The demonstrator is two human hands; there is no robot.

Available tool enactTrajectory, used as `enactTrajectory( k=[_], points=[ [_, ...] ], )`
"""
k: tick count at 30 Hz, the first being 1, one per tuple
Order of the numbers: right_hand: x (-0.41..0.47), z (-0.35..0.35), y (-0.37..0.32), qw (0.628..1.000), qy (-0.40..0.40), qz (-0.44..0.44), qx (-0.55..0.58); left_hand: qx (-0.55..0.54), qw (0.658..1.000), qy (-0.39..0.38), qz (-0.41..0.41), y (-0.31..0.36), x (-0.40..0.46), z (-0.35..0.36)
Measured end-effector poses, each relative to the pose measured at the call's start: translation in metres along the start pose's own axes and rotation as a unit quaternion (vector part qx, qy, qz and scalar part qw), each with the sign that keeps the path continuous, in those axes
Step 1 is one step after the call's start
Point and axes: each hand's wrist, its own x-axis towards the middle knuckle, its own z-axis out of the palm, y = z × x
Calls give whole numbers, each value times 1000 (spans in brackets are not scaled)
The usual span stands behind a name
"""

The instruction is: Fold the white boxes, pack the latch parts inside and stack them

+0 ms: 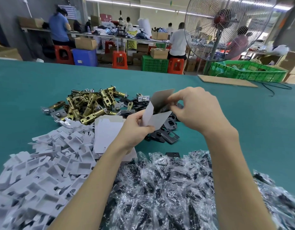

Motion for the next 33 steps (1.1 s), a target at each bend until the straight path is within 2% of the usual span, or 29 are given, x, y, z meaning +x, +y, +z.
enactTrajectory(
  k=[5,11,13,14,15,17,18,19,20,22,23,28,33],
  points=[
    [0,-2,1,997,-1,-10,82,-18,999,-9,-25,3,-2,0],
    [4,17,6,986,-140,-18,83,-19,999,-14,-28,3,-1,-2],
    [4,22,10,983,-121,-30,133,-20,999,-6,-38,2,0,-1],
    [3,25,12,978,-83,-33,187,-28,998,0,-48,2,0,-1],
    [3,28,14,965,-26,-30,258,-38,997,6,-60,2,0,0],
    [3,38,20,915,84,16,394,-58,995,15,-83,4,1,1],
    [2,45,23,889,102,56,443,-70,993,15,-92,6,1,1],
    [1,53,25,866,80,96,483,-85,991,13,-101,7,2,1],
    [-1,63,27,847,26,127,516,-102,989,9,-107,7,2,2],
    [-9,86,27,804,-100,145,568,-125,986,-2,-109,8,2,5],
    [-13,96,25,777,-139,142,598,-117,987,-9,-105,7,2,7],
    [-21,103,24,677,-213,187,679,-2,997,-33,-74,-2,5,4],
    [-17,112,24,656,-224,237,681,117,989,-56,-75,-4,3,3]
  ],
)
